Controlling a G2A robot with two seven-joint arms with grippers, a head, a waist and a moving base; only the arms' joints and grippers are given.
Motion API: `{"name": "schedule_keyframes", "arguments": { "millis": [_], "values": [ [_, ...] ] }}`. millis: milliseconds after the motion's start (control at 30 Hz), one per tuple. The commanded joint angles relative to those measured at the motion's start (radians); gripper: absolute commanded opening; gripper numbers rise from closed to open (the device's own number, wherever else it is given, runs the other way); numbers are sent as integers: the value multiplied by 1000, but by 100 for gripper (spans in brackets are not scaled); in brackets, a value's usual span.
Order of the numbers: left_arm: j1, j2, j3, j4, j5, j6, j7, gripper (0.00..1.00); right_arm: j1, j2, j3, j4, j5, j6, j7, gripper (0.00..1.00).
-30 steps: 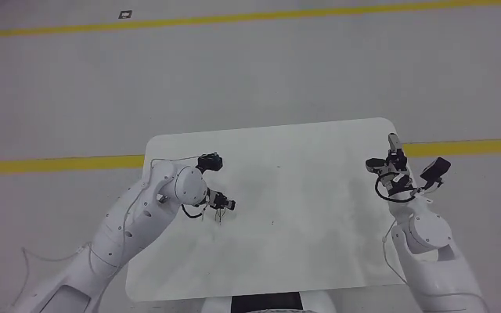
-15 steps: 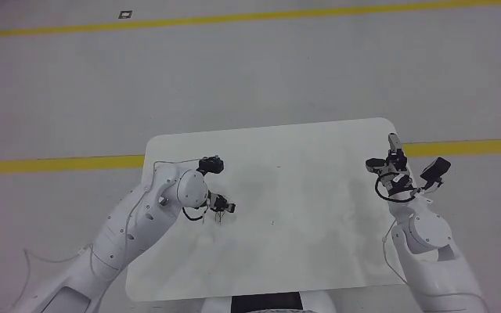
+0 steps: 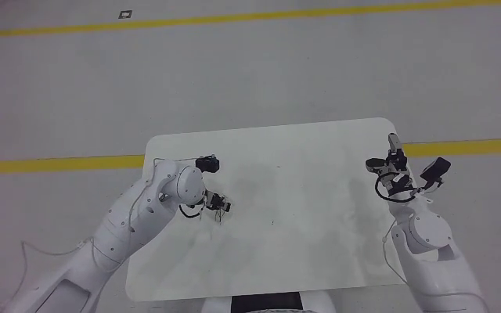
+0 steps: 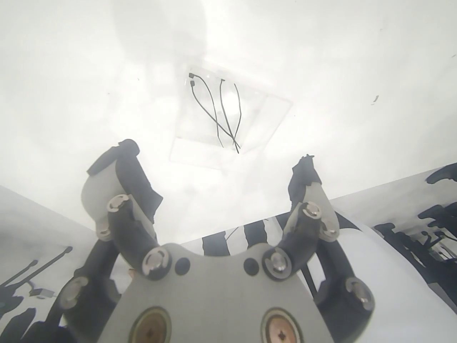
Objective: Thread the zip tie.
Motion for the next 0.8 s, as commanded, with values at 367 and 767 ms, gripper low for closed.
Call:
{"name": "schedule_keyframes", "arguments": {
  "millis": [367,767],
  "values": [
    [-13,8,19,3,-14,0,0,100,0,0,0,0,0,0,0,100],
    [3,11,-4,-27,-29,0,0,100,0,0,0,0,0,0,0,100]
  ]
}}
